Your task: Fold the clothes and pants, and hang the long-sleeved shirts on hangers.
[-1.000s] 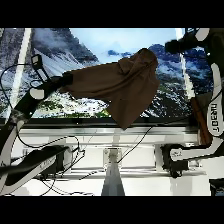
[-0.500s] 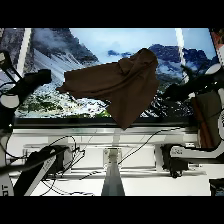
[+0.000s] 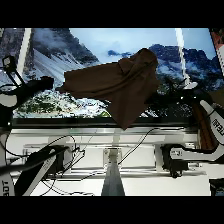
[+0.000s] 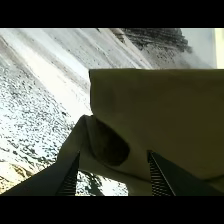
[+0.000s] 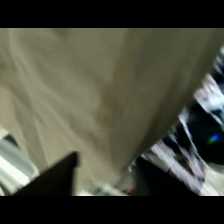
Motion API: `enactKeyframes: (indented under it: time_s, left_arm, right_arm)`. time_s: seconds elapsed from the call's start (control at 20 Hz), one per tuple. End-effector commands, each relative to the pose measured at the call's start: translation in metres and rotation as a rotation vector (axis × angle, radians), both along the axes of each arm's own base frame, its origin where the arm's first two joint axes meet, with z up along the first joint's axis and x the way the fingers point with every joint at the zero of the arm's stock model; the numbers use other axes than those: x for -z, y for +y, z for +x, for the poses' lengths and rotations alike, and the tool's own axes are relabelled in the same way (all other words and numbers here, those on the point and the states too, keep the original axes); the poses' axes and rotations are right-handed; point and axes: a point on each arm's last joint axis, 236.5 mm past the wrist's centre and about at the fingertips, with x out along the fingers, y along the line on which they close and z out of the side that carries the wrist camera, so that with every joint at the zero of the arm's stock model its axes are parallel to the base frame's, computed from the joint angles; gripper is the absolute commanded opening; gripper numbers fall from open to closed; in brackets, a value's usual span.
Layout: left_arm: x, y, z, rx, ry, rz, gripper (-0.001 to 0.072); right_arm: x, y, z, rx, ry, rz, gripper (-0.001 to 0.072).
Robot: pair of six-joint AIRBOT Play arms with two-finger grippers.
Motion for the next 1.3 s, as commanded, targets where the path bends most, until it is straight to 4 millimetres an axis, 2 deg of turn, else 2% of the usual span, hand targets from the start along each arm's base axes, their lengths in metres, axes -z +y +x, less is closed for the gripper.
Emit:
enactKeyframes:
  time_s: [0.0, 0.05, 0.1, 0.2, 0.25, 0.35, 0.45, 0.55, 0.7, 0.75, 0.85, 0.95, 1.1, 1.25]
  left_arm:
    - [0.007, 0.0, -0.001, 0.003, 0.022, -0.005, 0.0488]
    - [0.007, 0.0, 0.0, 0.002, 0.023, -0.005, 0.0488]
    - [0.006, 0.001, 0.001, -0.003, 0.017, -0.003, 0.0488]
    - [0.003, 0.005, 0.004, -0.017, -0.004, 0.004, 0.0488]
    - [0.002, 0.006, 0.005, -0.023, -0.009, 0.002, 0.0488]
    - [0.002, 0.005, 0.005, -0.044, -0.002, -0.026, 0.0488]
    - [0.002, 0.005, 0.005, -0.071, 0.006, -0.061, 0.0488]
    - [0.003, 0.003, 0.003, -0.082, 0.02, -0.084, 0.0488]
    - [0.014, -0.01, -0.009, -0.038, 0.092, -0.116, 0.0488]
    - [0.02, -0.017, -0.016, -0.014, 0.131, -0.126, 0.0488]
    - [0.035, -0.031, -0.035, 0.045, 0.238, -0.157, 0.0487]
    - [0.055, -0.048, -0.062, 0.117, 0.384, -0.198, 0.0485]
    - [0.088, -0.07, -0.1, 0.252, 0.58, -0.227, 0.0483]
    - [0.113, -0.105, -0.114, 0.441, 0.637, -0.228, 0.0483]
  right_arm:
    - [0.004, 0.017, 0.015, 0.034, -0.058, -0.012, 0.0253]
    - [0.001, 0.018, 0.018, 0.028, -0.066, -0.01, 0.0115]
    - [-0.006, 0.018, 0.022, 0.02, -0.085, -0.006, 0.0015]
    - [-0.04, 0.012, 0.043, 0.015, -0.19, -0.012, 0.0016]
    - [-0.068, 0.008, 0.055, 0.006, -0.274, -0.025, 0.0016]
    - [-0.131, -0.005, 0.068, -0.033, -0.44, -0.075, 0.0017]
    - [-0.194, -0.023, 0.063, -0.088, -0.582, -0.181, 0.0016]
    - [-0.248, -0.045, 0.045, -0.13, -0.688, -0.338, 0.0016]
    - [-0.313, -0.074, 0.023, -0.114, -0.841, -0.548, 0.0016]
    - [-0.323, -0.081, 0.017, -0.108, -0.866, -0.591, 0.0015]
    - [-0.323, -0.09, 0.006, -0.098, -0.84, -0.639, 0.0016]
    - [-0.309, -0.094, -0.003, -0.121, -0.764, -0.645, 0.0016]
    - [-0.289, -0.095, 0.0, -0.137, -0.706, -0.628, 0.0016]
    - [-0.268, -0.094, 0.001, -0.151, -0.651, -0.61, 0.0016]
